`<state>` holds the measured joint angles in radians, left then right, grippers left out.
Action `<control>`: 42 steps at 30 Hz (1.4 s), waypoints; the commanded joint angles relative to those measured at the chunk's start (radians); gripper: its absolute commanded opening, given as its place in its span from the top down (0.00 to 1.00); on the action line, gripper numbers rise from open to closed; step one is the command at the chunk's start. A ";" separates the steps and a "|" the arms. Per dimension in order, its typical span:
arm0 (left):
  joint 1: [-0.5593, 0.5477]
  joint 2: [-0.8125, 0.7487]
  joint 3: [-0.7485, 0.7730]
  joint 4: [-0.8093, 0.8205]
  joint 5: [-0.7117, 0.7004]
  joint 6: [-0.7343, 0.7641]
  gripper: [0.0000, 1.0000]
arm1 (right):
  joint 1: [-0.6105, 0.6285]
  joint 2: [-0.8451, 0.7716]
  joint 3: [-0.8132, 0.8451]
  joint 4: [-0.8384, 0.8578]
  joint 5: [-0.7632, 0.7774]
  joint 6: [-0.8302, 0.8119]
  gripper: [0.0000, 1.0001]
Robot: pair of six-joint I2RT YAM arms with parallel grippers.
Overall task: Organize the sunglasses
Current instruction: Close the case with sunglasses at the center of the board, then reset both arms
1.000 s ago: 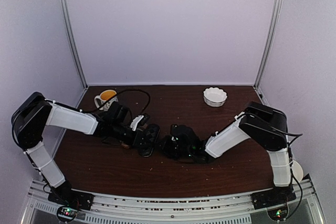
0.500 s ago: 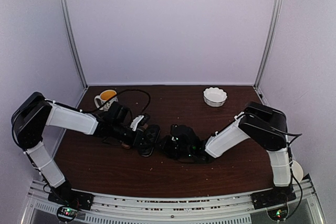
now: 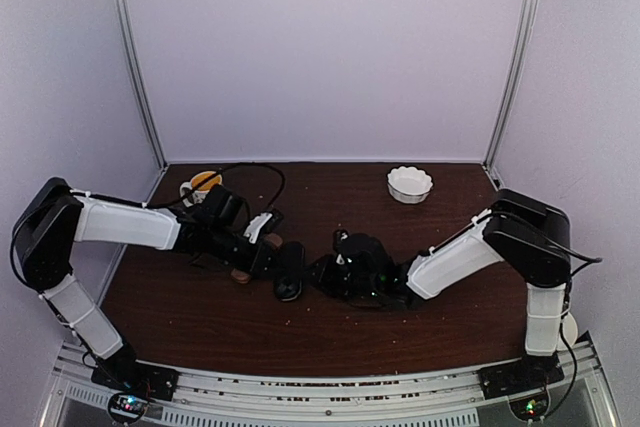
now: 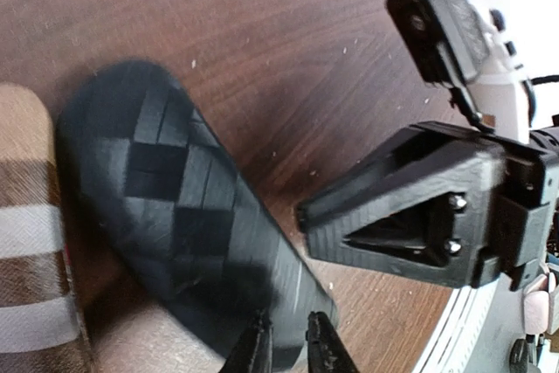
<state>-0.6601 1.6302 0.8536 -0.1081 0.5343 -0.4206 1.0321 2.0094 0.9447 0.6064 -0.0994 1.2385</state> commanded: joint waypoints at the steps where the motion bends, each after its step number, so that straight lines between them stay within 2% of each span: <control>1: -0.003 -0.050 0.060 -0.057 -0.052 0.039 0.81 | 0.001 -0.081 -0.031 -0.042 0.050 -0.065 0.77; 6: -0.003 -0.048 0.066 -0.074 -0.076 0.046 0.80 | 0.006 -0.124 -0.027 -0.119 0.081 -0.103 0.65; 8: -0.003 -0.050 0.061 -0.073 -0.076 0.046 0.80 | 0.006 -0.126 -0.011 -0.153 0.088 -0.120 0.50; 11: -0.003 -0.067 0.048 -0.076 -0.086 0.048 0.80 | 0.005 -0.112 0.037 -0.226 0.089 -0.159 0.36; 15: -0.003 -0.090 0.035 -0.089 -0.102 0.055 0.80 | -0.010 -0.076 0.112 -0.323 0.070 -0.210 0.33; 21: -0.003 -0.104 0.010 -0.084 -0.120 0.054 0.81 | -0.048 -0.003 0.207 -0.438 0.040 -0.276 0.37; 24: -0.003 -0.111 0.004 -0.082 -0.124 0.052 0.81 | -0.052 0.049 0.250 -0.481 0.017 -0.294 0.54; 28: -0.003 -0.124 -0.008 -0.079 -0.128 0.051 0.81 | -0.051 0.087 0.253 -0.506 0.016 -0.285 0.84; 31: -0.003 -0.132 -0.021 -0.072 -0.131 0.049 0.81 | -0.047 0.106 0.254 -0.534 0.024 -0.285 0.92; 36: -0.003 -0.155 -0.027 -0.088 -0.136 0.049 0.81 | -0.044 0.103 0.244 -0.529 0.021 -0.292 0.92; 42: -0.003 -0.273 -0.042 -0.158 -0.213 0.062 0.81 | -0.046 0.004 0.223 -0.504 0.034 -0.362 0.81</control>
<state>-0.6601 1.4467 0.8253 -0.2325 0.3851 -0.3790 0.9768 2.0602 1.2041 0.1856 -0.0666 0.9413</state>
